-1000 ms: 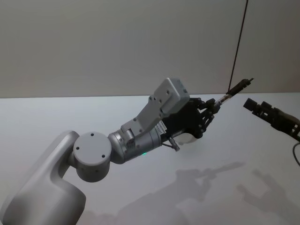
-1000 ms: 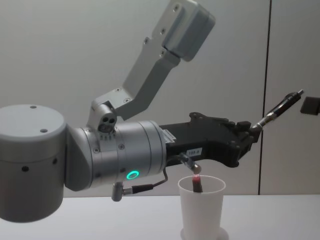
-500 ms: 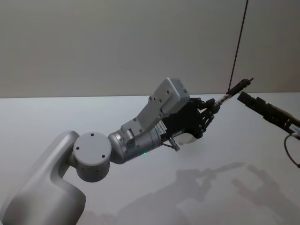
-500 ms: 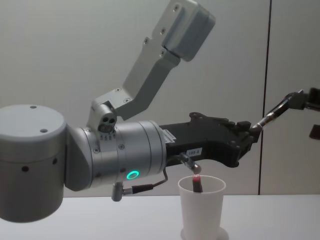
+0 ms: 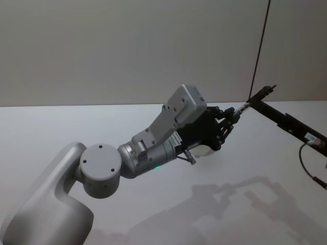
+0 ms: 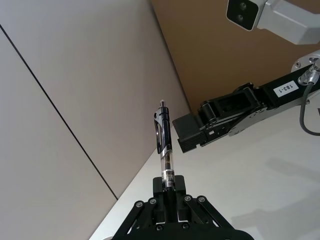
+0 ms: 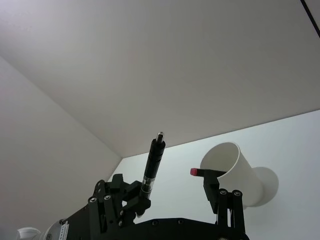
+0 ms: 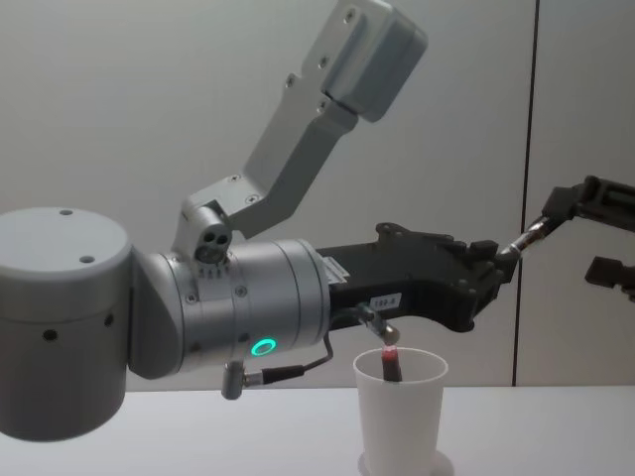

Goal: Place the pen into the pen holder.

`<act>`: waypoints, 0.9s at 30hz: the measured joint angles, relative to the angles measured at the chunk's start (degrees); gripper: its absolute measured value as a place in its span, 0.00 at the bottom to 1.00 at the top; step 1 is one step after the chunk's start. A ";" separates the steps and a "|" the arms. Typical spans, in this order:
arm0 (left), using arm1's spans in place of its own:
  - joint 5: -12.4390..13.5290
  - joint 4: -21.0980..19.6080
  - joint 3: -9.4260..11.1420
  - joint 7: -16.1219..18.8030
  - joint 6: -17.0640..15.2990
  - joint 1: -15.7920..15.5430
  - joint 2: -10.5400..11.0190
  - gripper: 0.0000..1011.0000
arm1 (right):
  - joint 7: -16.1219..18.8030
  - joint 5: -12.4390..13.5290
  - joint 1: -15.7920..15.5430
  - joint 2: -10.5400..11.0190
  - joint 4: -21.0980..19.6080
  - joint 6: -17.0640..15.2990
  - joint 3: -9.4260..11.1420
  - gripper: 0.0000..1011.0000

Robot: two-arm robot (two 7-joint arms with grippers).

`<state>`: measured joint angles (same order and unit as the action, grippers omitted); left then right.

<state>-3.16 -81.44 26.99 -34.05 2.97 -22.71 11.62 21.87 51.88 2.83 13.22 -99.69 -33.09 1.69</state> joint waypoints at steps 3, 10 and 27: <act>0.00 0.00 0.00 0.00 0.00 0.00 0.00 0.14 | -0.53 1.04 0.21 -0.18 0.34 -0.06 -0.23 0.99; 0.00 0.00 0.00 0.00 0.00 0.00 0.00 0.14 | -1.41 3.17 0.48 -0.52 1.05 0.34 -0.69 0.99; 0.00 0.00 0.00 0.00 0.00 0.00 0.00 0.14 | -1.27 7.51 0.37 -0.58 1.71 3.55 -1.32 0.99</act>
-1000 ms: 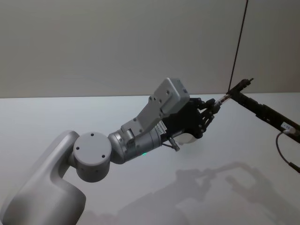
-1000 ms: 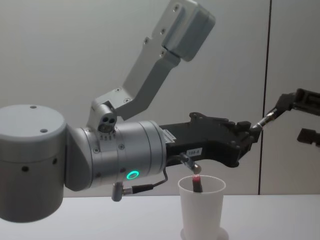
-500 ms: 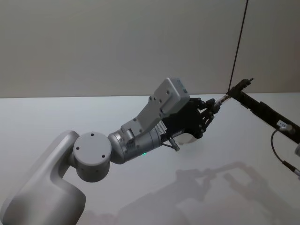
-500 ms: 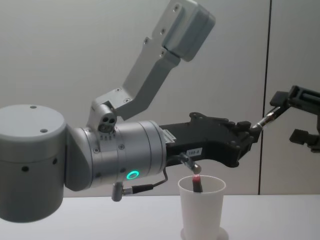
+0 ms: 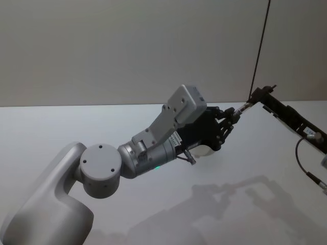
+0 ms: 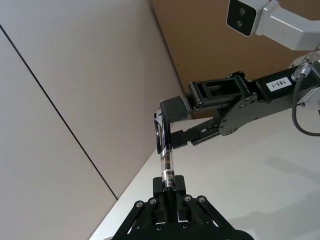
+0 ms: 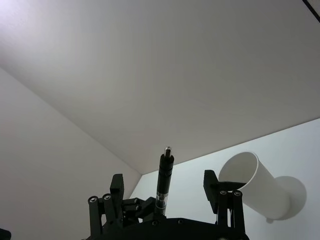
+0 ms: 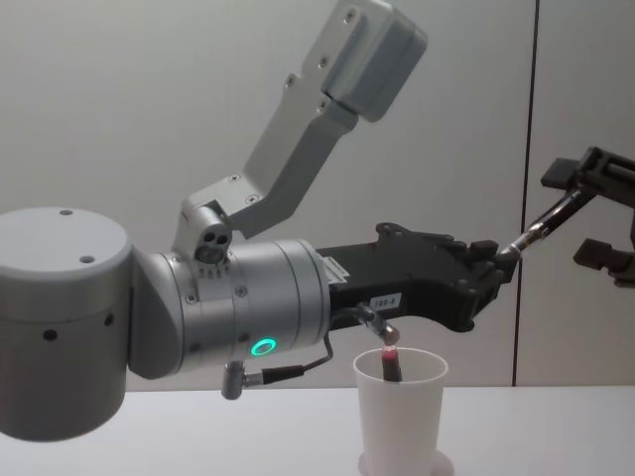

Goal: Place the pen into the pen holder.

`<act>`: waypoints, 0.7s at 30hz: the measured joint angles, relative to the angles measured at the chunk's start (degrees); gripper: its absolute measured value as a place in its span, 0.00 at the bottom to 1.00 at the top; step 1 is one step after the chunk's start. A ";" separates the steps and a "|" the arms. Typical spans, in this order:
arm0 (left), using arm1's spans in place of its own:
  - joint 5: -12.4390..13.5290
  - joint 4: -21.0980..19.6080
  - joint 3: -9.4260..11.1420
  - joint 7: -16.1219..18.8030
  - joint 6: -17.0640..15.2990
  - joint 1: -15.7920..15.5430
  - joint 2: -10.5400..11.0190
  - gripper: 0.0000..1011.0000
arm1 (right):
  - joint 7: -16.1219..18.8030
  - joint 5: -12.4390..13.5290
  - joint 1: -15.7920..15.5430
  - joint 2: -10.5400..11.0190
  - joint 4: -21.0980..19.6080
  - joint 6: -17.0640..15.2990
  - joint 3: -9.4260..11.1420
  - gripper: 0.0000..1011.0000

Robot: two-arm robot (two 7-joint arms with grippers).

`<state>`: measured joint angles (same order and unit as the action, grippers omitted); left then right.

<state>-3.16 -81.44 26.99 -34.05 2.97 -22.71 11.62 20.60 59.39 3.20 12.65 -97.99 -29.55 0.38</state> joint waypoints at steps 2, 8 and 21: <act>0.00 0.00 0.00 0.00 0.00 0.00 0.00 0.14 | 0.02 0.38 -0.03 0.06 0.03 0.35 -0.13 0.99; 0.00 0.00 0.00 0.00 0.00 0.00 0.00 0.14 | 0.03 0.93 -0.06 0.18 0.15 1.11 -0.52 0.99; 0.00 0.00 0.00 0.00 0.00 0.00 0.00 0.14 | 0.71 0.91 0.34 0.43 1.24 3.30 -1.58 0.99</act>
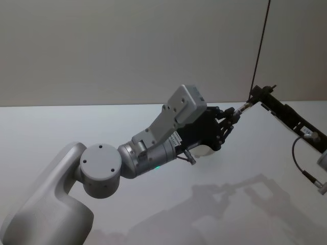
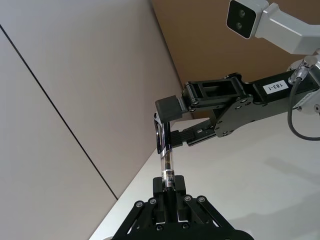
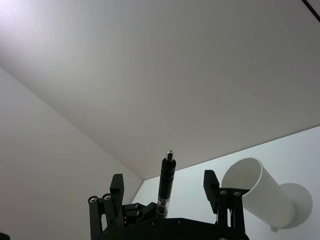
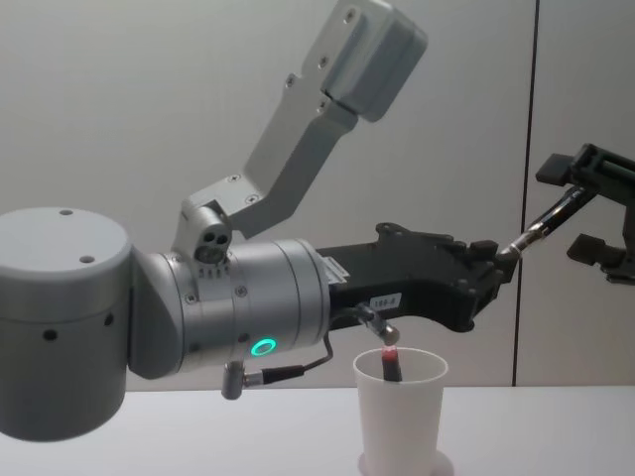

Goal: Place the pen into the pen holder.

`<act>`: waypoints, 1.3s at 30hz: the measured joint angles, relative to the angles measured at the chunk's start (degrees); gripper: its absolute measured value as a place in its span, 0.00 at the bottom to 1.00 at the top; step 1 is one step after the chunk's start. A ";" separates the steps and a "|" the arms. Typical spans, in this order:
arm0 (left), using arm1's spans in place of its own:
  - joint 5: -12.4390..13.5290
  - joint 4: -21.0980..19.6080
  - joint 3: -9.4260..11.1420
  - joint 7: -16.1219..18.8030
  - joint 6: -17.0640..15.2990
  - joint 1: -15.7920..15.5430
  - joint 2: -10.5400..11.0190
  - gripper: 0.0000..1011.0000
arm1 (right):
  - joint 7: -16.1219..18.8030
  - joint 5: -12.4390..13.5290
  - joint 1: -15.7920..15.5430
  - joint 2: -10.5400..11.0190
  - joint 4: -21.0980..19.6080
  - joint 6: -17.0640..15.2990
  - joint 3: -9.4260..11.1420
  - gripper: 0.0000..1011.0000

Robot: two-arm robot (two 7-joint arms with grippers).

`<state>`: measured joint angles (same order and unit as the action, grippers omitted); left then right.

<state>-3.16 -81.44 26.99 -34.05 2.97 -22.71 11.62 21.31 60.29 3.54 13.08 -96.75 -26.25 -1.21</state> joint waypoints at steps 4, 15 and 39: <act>0.00 0.00 0.00 0.00 0.00 0.00 0.00 0.14 | 0.26 -0.09 0.28 0.08 0.55 0.92 -0.35 0.99; 0.00 0.00 0.00 0.00 0.00 0.00 0.00 0.14 | 0.83 -0.72 1.11 0.07 2.07 3.18 -1.23 0.99; 0.00 0.00 0.00 0.00 0.00 0.00 0.00 0.14 | 1.41 -1.19 2.13 0.10 3.77 5.55 -3.07 0.41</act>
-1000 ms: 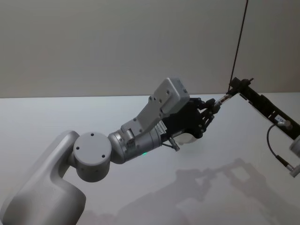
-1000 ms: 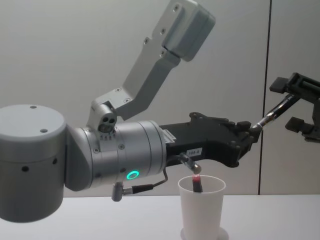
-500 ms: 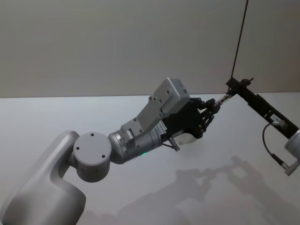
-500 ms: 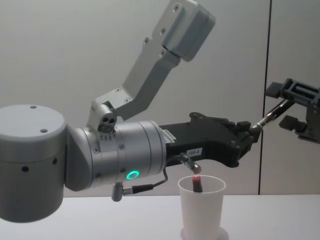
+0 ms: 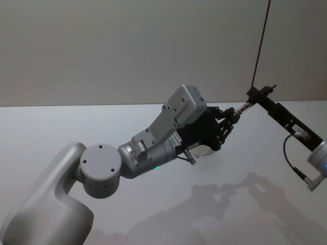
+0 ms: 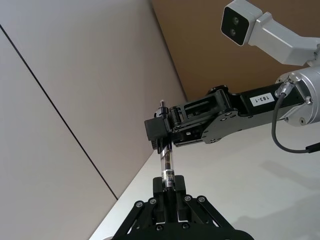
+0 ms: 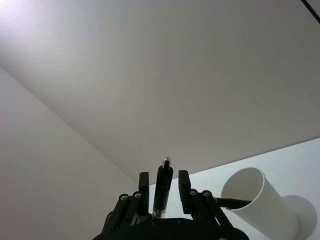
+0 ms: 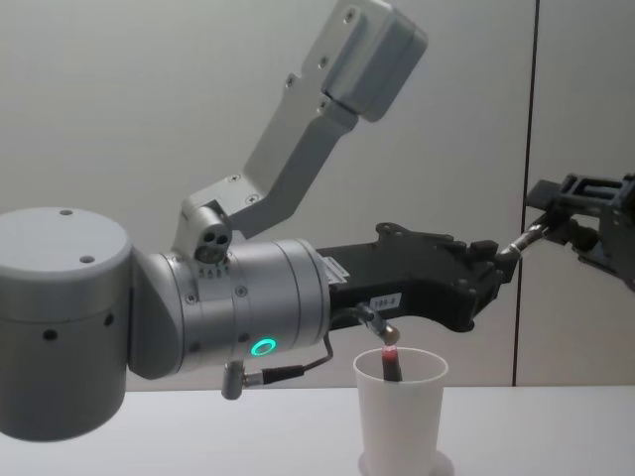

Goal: Place the pen into the pen holder.

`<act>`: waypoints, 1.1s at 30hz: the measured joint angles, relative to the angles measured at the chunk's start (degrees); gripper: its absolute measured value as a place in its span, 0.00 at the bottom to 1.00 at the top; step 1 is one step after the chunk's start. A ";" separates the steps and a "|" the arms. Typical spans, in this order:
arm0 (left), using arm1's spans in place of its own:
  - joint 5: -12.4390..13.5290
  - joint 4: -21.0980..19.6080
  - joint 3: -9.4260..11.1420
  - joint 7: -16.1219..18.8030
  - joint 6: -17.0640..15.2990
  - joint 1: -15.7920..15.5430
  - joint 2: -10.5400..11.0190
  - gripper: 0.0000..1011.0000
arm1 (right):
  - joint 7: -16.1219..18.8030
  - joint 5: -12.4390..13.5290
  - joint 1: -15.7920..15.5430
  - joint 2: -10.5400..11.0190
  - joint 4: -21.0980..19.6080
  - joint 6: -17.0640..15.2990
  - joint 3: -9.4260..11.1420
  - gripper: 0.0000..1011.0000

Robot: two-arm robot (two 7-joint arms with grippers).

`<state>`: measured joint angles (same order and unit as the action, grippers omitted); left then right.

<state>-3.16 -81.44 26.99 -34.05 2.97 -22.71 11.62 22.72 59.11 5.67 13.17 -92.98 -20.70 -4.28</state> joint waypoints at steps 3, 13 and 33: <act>0.00 0.00 0.00 0.00 0.00 0.00 0.00 0.14 | -0.04 0.35 0.00 0.07 -0.01 0.19 -0.11 0.33; 0.00 0.00 0.01 0.00 0.00 0.00 -0.01 0.14 | -0.26 1.59 -0.23 0.47 -0.49 0.67 -0.47 0.13; 0.01 0.00 -0.02 0.01 0.00 0.00 0.01 0.48 | -0.92 2.92 -0.48 1.26 -1.05 1.66 -1.05 0.13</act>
<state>-3.15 -81.44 26.97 -34.05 2.96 -22.71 11.63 21.80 62.03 5.20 14.43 -94.02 -19.04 -5.33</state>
